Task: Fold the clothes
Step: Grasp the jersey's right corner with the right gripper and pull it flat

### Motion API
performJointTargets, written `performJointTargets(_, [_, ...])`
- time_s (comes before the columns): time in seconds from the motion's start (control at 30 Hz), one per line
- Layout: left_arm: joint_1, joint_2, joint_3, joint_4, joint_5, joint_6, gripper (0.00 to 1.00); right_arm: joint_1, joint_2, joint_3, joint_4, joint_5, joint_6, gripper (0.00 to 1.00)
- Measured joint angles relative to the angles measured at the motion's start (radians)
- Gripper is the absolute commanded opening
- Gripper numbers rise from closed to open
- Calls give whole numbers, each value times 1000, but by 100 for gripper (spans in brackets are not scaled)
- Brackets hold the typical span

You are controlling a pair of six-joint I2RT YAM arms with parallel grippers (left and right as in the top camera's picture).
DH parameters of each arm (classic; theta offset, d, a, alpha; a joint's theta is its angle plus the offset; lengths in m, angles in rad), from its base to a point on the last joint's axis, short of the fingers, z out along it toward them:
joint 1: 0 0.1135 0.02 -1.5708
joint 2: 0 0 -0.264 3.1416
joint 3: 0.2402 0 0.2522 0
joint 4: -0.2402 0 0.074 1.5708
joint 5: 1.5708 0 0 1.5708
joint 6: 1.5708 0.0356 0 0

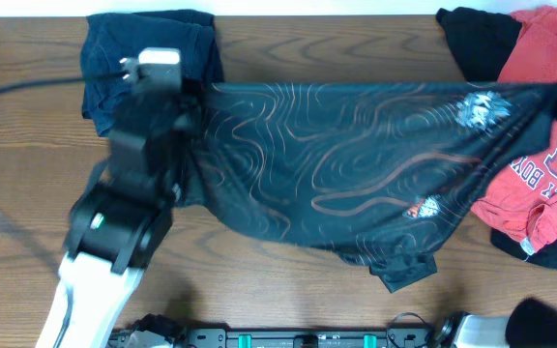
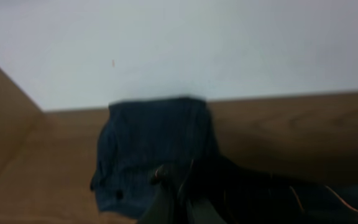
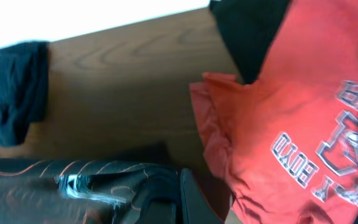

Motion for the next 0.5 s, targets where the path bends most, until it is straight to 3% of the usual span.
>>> performJointTargets(0.2, [63,177,0,82,3,-8,6,110,215,0,151,24,-10,1])
performJointTargets(0.5, [109,457,0,324,64,-19,6,224,513,0,456,92,18,1])
